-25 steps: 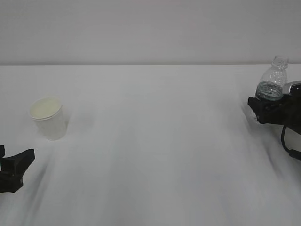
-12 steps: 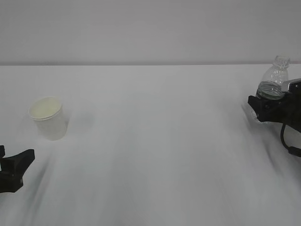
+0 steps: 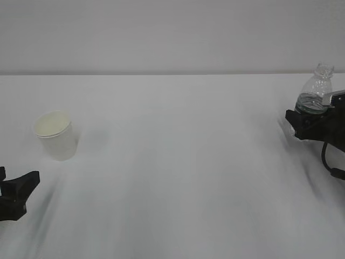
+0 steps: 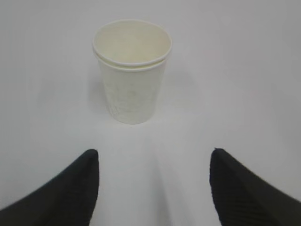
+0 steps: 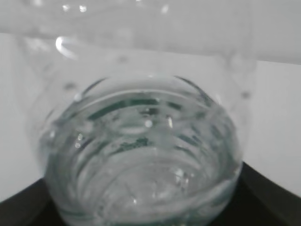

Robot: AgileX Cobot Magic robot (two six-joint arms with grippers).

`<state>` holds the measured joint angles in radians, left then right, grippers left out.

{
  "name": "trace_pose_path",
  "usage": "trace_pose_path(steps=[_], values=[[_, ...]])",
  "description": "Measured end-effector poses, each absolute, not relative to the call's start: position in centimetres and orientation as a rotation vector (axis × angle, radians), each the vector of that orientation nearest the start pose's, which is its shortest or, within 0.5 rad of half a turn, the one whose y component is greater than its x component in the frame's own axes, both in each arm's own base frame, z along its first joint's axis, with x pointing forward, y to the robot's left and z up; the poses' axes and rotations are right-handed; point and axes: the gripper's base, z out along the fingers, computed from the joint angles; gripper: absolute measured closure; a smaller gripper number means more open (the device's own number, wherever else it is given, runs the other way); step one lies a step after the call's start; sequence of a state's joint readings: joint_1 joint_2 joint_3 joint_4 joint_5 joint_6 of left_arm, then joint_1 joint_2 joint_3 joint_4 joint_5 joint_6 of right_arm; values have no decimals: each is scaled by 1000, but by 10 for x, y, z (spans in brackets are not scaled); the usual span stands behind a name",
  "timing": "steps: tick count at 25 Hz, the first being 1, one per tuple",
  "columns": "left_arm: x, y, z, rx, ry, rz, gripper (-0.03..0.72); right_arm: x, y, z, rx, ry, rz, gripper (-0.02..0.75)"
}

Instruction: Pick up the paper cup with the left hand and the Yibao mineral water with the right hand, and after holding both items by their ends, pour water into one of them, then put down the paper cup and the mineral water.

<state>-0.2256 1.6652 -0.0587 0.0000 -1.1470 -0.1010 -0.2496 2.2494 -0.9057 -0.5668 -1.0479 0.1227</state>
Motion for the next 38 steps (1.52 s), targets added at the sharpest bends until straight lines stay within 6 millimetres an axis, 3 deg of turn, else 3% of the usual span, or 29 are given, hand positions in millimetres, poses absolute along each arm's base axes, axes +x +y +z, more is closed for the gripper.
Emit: trace_pose_path(steps=[11,38], values=[[180,-41,118,121,1945,-217,169,382,-54,64,-276,1806,143,263],[180,-41,118,121,1945,-217,169,381,-50,68,-318,1818,167,270]])
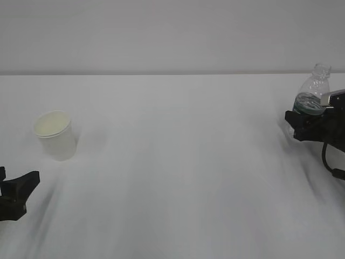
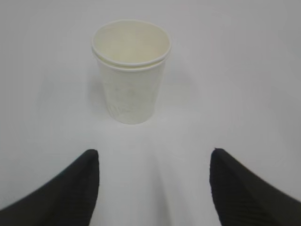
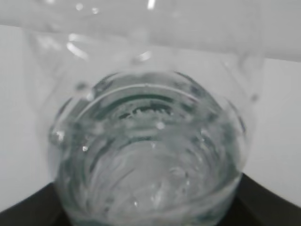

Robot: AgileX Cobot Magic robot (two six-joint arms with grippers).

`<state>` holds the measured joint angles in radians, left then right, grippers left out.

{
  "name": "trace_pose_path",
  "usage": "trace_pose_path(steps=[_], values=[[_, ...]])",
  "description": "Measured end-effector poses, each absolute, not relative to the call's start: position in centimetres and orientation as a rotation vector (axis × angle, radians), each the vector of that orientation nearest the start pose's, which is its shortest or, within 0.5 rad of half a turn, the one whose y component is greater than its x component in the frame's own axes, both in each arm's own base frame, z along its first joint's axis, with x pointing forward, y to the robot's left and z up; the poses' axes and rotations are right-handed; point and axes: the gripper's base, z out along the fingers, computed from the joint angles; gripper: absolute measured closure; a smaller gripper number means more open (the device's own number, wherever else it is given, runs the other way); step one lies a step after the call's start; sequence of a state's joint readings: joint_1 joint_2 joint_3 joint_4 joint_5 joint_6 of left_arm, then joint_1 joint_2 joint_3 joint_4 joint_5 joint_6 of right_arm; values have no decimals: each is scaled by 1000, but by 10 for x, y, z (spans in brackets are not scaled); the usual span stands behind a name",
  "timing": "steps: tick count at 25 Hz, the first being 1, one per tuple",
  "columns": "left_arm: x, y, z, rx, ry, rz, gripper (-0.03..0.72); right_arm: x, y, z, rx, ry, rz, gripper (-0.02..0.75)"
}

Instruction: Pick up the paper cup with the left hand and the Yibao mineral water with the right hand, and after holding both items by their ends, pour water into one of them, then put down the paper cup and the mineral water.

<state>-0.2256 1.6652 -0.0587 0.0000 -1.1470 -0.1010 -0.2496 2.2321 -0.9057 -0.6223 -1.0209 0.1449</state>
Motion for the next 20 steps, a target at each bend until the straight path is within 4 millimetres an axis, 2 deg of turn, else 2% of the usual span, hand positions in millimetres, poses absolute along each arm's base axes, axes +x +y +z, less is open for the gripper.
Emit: trace_pose_path(steps=[20], values=[[180,-41,118,121,1945,-217,169,379,-43,126,-433,1757,187,270]])
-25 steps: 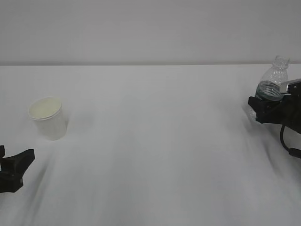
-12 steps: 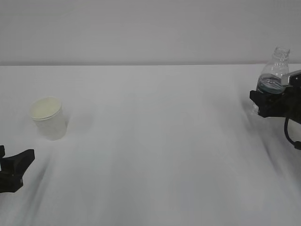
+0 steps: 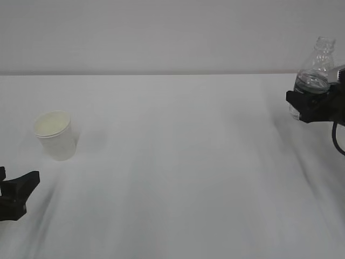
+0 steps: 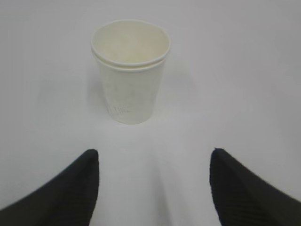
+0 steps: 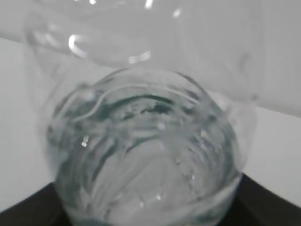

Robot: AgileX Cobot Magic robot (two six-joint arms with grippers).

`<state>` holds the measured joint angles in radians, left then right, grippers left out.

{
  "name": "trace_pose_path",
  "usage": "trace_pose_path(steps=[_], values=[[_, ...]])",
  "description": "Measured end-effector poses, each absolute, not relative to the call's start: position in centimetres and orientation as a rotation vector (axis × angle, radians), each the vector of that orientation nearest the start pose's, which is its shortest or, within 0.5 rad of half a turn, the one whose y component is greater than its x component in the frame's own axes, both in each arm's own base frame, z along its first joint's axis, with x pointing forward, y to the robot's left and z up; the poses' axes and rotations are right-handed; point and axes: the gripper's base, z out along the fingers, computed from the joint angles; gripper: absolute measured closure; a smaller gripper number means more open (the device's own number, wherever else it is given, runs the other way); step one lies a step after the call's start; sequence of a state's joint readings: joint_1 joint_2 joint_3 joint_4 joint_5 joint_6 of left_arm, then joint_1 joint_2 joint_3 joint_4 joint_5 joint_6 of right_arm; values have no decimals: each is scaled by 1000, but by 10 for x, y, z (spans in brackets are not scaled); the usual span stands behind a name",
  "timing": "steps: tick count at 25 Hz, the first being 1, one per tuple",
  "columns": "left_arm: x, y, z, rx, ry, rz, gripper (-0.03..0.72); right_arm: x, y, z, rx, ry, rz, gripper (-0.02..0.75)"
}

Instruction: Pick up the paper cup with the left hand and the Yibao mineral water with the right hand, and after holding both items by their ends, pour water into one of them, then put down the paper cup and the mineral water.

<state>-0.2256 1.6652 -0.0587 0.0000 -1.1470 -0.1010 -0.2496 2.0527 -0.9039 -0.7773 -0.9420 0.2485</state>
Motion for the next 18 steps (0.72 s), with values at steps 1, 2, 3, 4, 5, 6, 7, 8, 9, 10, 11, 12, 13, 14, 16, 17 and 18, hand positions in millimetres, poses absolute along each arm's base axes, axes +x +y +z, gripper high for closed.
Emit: trace_pose_path(steps=[1,2,3,4,5,6,7,8,9,10,11,12,13,14,16,17,18], values=[[180,-41,118,121,1945,-217,169,379,-43,129,-438,1754,188,270],[180,-41,118,121,1945,-217,169,379,-43,133,-448,1752,188,271],[180,-41,118,121,1945,-217,169,378,-42,137,-454,1751,188,271],[180,-41,118,121,1945,-217,169,377,-41,139,-467,1750,193,271],[180,-41,118,121,1945,-217,169,377,-40,143,-479,1747,195,271],[180,-41,118,121,1945,-217,169,375,-40,146,-489,1749,199,271],[180,-41,118,121,1945,-217,169,375,-39,148,-493,1751,204,271],[180,-41,118,121,1945,-217,169,374,-38,152,-501,1747,208,271],[180,-41,118,121,1945,-217,169,373,-37,156,-513,1742,211,271],[180,-41,118,121,1945,-217,169,372,-37,161,-519,1736,218,271],[180,-41,118,121,1945,-217,169,371,-36,164,-526,1733,224,271],[180,-41,118,121,1945,-217,169,370,-35,169,-537,1726,229,271],[180,-41,118,121,1945,-217,169,368,-34,173,-545,1723,235,271],[180,-41,118,121,1945,-217,169,367,-33,176,-552,1721,242,271],[180,-41,118,121,1945,-217,169,363,-30,182,-577,1715,251,271],[180,-41,118,121,1945,-217,169,362,-29,185,-585,1713,257,271],[180,-41,118,121,1945,-217,169,361,-29,188,-591,1712,265,272]])
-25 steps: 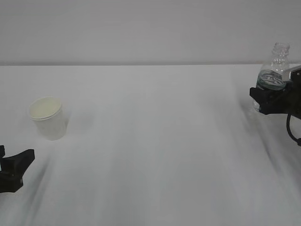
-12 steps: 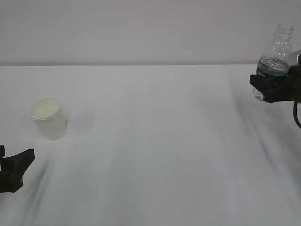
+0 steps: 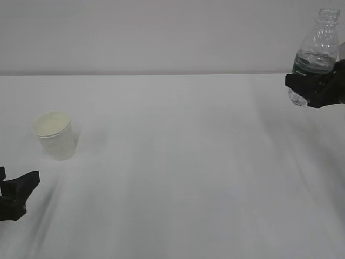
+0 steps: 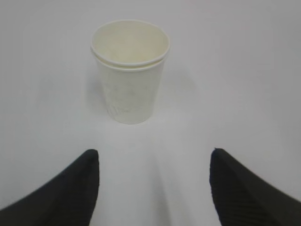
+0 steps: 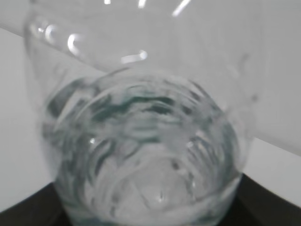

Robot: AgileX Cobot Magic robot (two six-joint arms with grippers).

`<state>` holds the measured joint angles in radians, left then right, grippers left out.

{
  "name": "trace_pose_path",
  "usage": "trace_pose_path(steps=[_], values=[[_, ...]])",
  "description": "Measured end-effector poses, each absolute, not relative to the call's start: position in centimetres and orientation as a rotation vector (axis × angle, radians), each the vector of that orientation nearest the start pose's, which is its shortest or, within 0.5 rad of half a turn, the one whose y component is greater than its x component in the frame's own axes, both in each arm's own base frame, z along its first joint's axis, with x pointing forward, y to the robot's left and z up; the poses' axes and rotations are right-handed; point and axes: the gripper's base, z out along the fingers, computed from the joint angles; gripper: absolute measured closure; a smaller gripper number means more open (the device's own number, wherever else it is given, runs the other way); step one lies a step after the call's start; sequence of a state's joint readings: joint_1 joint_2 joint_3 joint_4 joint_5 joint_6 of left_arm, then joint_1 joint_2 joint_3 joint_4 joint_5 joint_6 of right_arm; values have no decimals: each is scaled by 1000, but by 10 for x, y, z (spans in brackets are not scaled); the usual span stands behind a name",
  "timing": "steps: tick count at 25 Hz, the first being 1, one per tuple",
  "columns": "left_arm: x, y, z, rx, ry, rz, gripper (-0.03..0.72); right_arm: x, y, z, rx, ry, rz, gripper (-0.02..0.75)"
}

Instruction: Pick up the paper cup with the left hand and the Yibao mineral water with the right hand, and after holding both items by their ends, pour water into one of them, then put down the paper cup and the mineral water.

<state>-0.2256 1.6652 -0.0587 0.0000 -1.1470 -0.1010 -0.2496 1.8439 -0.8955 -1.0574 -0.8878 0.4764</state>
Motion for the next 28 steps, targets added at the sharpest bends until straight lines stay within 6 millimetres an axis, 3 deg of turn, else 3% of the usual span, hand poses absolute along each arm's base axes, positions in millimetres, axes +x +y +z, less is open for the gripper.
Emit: trace_pose_path(steps=[19,28], values=[[180,-41,118,121,1945,-217,169,335,-12,236,-732,1662,386,272],[180,-41,118,121,1945,-217,169,329,6,238,-808,1651,482,272]])
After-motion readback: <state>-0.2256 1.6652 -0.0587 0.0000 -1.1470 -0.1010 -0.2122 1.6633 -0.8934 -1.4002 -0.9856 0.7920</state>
